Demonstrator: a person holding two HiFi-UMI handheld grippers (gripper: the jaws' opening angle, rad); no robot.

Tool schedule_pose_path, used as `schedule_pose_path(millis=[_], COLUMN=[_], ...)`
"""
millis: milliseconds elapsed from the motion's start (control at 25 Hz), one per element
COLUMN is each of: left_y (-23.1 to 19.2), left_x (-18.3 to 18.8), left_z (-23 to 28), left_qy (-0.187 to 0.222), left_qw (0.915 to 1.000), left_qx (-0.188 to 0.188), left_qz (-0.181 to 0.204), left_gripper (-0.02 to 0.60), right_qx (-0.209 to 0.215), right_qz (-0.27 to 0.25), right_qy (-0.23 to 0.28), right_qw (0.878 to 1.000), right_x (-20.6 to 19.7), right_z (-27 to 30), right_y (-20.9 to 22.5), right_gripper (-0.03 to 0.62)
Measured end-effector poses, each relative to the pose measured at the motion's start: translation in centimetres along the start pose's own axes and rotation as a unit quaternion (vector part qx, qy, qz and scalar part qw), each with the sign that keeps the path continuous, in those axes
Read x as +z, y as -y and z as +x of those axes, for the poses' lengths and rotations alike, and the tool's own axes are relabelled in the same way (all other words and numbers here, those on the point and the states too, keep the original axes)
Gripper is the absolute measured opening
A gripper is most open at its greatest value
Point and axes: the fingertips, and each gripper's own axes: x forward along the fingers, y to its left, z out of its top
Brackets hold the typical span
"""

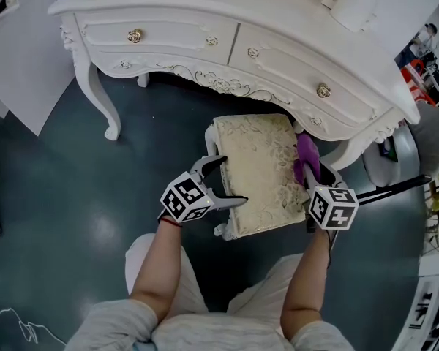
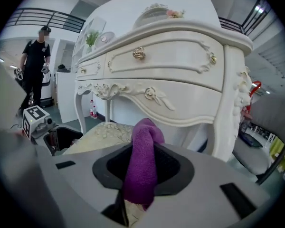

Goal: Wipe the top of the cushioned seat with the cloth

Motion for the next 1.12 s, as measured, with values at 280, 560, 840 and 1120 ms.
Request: schedule_pose_path(millis=[280, 560, 840, 1120], left_y=[0.0, 0.1, 0.0, 0.0], left_x=[0.1, 0.0, 0.1, 0.1], left_z=[0.0, 0.0, 0.0, 0.1], left_qy=[0.000, 0.000, 0.003, 0.005], left_qw=[1.0000, 1.0000, 1.0000, 1.0000], left_qx=[0.002, 0.001, -0.002, -0.004], left_qz=[0.000, 0.000, -0.001, -0.001], left_gripper=[0.529, 0.529, 0.529, 0.529], right_qx=[-0.024, -0.042, -0.064, -0.064], right_qz=[0.000, -0.029, -0.087, -0.084], right_qy=[-0.026, -0.066, -0.095, -0.095], right_qw=[0.999, 0.997, 0.990, 0.990], right_x=[-2.1, -4.3, -4.3, -4.3], right_z=[0.6, 2.9, 3.4, 3.5], right_y=[2.0, 1.8, 1.0, 0.8], right_gripper=[0.100, 0.100, 0.100, 0.100])
